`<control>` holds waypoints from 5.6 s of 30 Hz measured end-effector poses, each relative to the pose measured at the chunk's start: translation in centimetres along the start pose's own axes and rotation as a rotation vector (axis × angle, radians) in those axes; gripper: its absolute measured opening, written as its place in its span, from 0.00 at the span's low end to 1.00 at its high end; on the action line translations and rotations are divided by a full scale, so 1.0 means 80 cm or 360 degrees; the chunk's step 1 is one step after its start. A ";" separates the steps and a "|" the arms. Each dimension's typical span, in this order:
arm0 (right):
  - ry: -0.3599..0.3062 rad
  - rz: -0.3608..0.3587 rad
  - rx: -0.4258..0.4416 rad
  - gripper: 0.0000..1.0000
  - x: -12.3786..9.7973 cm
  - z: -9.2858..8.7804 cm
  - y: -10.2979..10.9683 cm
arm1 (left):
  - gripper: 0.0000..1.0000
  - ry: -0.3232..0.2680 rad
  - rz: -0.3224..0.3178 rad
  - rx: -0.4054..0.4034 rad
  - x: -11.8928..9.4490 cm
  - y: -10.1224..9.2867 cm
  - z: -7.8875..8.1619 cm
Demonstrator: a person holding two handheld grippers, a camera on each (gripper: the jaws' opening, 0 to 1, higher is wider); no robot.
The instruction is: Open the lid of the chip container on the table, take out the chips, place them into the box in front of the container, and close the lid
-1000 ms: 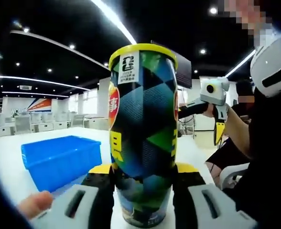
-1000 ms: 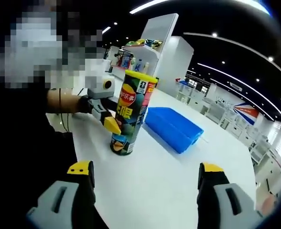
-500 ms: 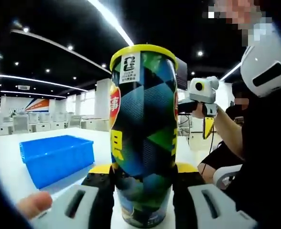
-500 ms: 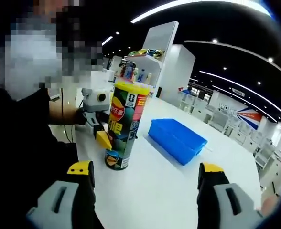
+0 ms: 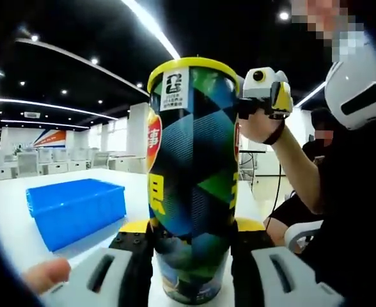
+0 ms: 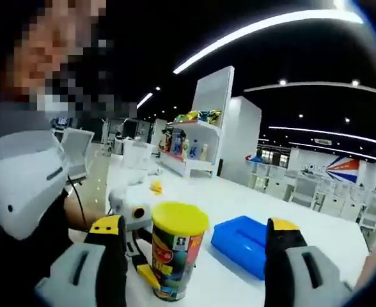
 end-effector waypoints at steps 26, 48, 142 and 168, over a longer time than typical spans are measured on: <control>0.0050 -0.0065 0.0128 0.46 0.049 -0.013 0.018 | 0.47 0.0012 0.0017 -0.0018 0.001 0.000 0.000; 0.0037 -0.0139 0.0154 0.42 0.047 -0.018 0.023 | 0.47 -0.0013 0.0027 -0.0026 0.001 0.000 -0.002; 0.0348 -0.1278 0.0344 0.65 -0.099 -0.259 -0.152 | 0.47 -0.0061 0.0022 -0.0029 -0.001 0.003 -0.011; 0.0124 -0.0188 0.0679 0.27 -0.023 0.076 -0.077 | 0.47 -0.0033 0.0068 -0.0010 -0.001 -0.001 -0.013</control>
Point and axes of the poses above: the point that each gripper's makers call its tool centre point, and the gripper's own axes: x roughly forward along the fingers, y roughly to its left, z roughly out of its top, the point moved 9 cm from there along -x, roughly backward along the fingers
